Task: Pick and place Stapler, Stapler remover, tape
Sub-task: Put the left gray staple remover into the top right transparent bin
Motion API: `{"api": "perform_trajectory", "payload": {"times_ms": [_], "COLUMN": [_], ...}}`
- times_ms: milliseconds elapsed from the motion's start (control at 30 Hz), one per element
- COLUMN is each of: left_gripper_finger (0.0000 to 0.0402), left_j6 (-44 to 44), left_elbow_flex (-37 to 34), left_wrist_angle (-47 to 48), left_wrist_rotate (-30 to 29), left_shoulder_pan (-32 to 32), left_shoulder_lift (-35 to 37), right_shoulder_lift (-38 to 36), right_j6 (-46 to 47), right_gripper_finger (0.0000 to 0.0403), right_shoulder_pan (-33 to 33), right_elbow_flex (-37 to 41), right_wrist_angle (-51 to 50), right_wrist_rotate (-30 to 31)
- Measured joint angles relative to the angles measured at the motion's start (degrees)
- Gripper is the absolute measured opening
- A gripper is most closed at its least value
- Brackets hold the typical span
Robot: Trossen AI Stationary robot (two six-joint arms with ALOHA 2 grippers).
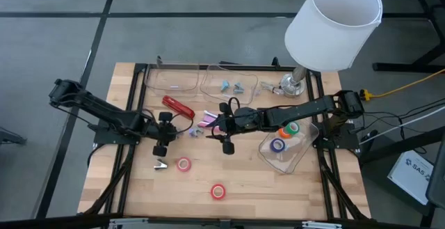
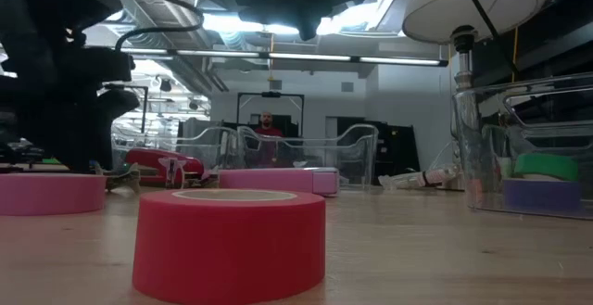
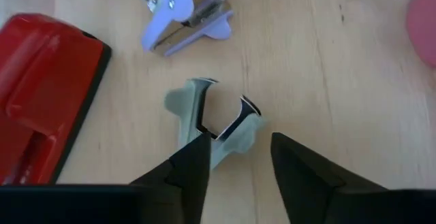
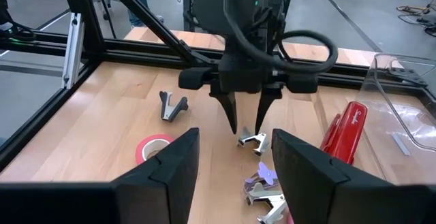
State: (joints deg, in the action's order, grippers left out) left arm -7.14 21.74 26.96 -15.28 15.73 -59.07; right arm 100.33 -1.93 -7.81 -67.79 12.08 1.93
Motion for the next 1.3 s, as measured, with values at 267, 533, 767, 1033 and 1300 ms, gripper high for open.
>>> {"api": "perform_trajectory", "payload": {"times_ms": [267, 533, 767, 1033, 1300], "left_gripper_finger": [0.0051, 0.0005, 0.0002, 0.0014, 0.0088], "left_j6": [0.9, 1.6, 0.4, 0.2, 0.3], "left_elbow_flex": [0.1, 0.1, 0.0, 0.0, 0.0], "left_wrist_angle": [-1.2, -2.6, -4.8, -5.6, -6.4], "left_wrist_rotate": [2.9, 5.9, 7.4, 8.3, 7.6], "left_shoulder_pan": [0.0, 0.0, 0.0, 0.0, 0.0], "left_shoulder_lift": [-1.7, -1.6, -1.6, -1.6, -1.6], "right_shoulder_lift": [0.0, 0.0, 0.0, 0.0, 0.0], "right_j6": [0.0, 0.1, 0.1, 0.2, 0.2], "right_gripper_finger": [0.0184, 0.0184, 0.0184, 0.0184, 0.0184], "right_shoulder_pan": [0.0, 0.0, 0.0, 0.0, 0.0], "right_elbow_flex": [0.0, 0.0, 0.0, 0.0, 0.0], "right_wrist_angle": [0.0, 0.1, 0.1, 0.1, 0.1], "right_wrist_rotate": [0.0, 0.0, 0.0, 0.0, 0.0]}}
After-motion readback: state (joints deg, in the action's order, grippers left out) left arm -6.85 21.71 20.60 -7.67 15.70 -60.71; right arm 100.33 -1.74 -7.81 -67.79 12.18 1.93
